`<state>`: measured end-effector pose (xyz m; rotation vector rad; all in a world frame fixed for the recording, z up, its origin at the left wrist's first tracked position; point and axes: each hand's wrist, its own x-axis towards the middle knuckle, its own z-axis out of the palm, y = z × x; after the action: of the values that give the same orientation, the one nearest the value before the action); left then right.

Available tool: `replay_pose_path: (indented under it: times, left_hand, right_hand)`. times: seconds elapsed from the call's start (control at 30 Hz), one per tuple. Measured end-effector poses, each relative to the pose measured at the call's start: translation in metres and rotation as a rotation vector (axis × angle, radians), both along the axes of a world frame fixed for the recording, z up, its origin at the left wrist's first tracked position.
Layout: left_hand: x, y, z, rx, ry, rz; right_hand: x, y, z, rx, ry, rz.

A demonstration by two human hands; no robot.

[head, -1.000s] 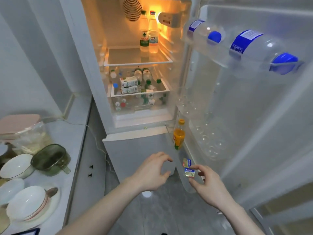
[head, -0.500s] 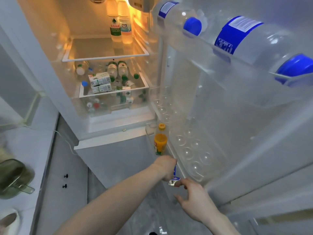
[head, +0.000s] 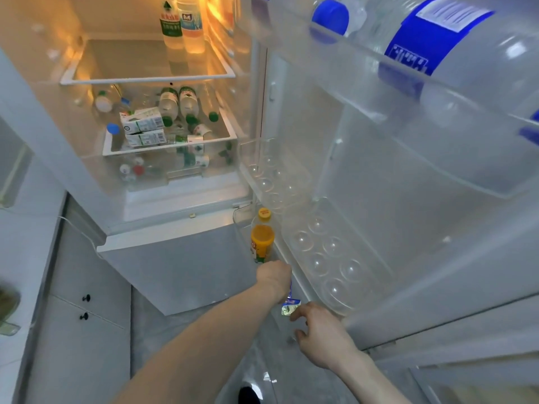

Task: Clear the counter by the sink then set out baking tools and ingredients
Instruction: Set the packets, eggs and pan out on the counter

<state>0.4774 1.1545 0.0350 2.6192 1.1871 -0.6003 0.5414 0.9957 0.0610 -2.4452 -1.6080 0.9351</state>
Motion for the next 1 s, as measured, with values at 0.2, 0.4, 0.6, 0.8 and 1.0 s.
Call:
replay_pose_path:
  times: [0.2,0.4,0.6,0.8,1.0]
  left_hand:
    - [-0.01,0.0,0.018,-0.016,-0.117,-0.032]
    - [-0.061,-0.008,0.049,0.005,-0.558,0.114]
    - [-0.12,-0.027,0.06,-0.06,-0.839,0.46]
    - [-0.158,-0.046,0.063,-0.166,-0.976,0.733]
    - [-0.19,-0.065,0.072,-0.185,-1.035,0.836]
  right_hand:
    - [0.003,0.004,-0.013,0.003,-0.007,0.006]
    - [0.006,0.018,-0.018,-0.044,0.005,0.026]
    - [0.004,0.043,-0.024,-0.106,0.046,0.069]
    - [0.003,0.057,-0.033,-0.09,-0.029,0.09]
    - [0.003,0.057,-0.031,-0.063,-0.009,0.042]
